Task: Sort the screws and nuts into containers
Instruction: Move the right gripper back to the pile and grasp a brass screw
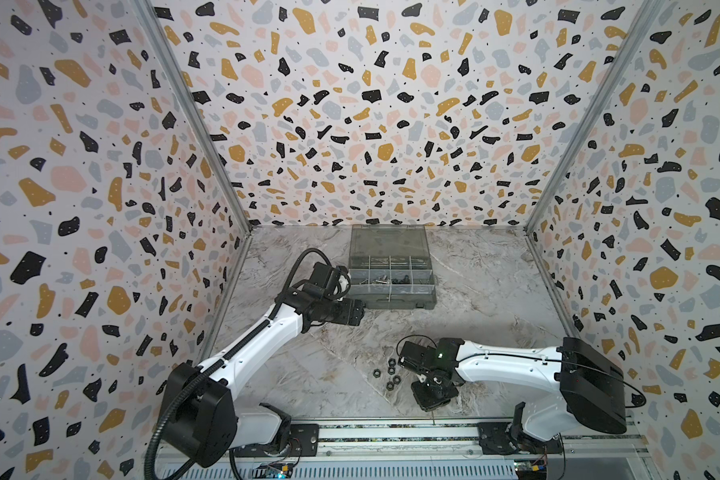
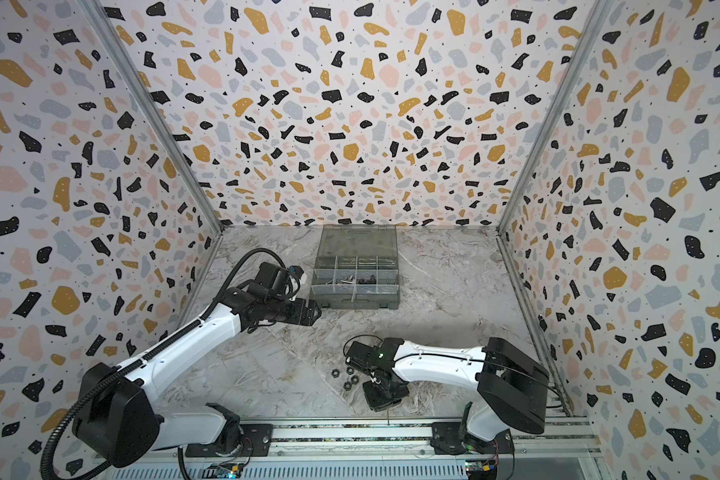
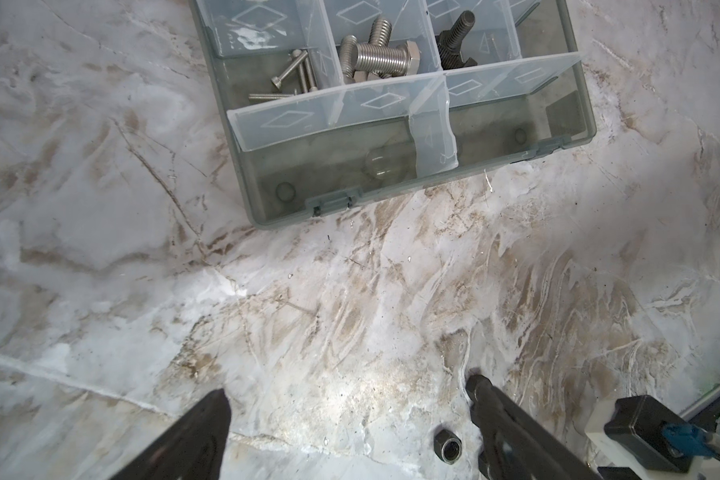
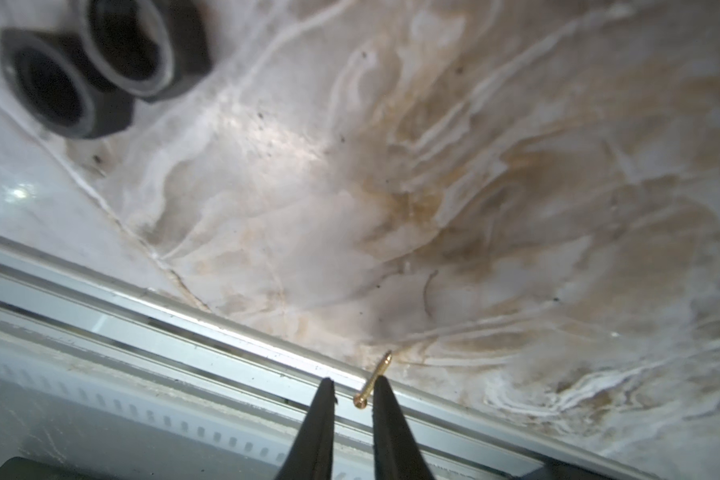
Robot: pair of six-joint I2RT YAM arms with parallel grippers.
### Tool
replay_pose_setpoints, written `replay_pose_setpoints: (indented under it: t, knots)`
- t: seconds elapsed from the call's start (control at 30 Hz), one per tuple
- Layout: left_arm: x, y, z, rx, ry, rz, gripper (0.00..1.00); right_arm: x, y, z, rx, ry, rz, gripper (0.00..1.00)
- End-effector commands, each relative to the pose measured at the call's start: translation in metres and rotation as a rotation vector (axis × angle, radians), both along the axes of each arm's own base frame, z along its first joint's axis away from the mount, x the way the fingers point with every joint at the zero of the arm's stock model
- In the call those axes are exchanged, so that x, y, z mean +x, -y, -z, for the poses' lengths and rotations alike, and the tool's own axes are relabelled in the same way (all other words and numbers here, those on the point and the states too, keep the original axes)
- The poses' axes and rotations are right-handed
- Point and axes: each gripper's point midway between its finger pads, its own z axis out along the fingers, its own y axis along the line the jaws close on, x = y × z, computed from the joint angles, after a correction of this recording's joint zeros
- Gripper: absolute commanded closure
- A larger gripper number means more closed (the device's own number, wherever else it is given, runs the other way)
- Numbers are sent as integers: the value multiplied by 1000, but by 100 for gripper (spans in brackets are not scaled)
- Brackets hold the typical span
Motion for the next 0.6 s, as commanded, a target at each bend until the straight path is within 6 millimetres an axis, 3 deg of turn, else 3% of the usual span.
replay_pose_setpoints:
  t: [0.0, 0.57]
  knots:
    - [-1, 1, 4, 11, -16, 1, 7, -4, 11, 0, -24, 12, 39, 79]
    - [1, 2, 6, 42, -23, 9, 8, -8, 12, 12, 0, 2, 48, 80]
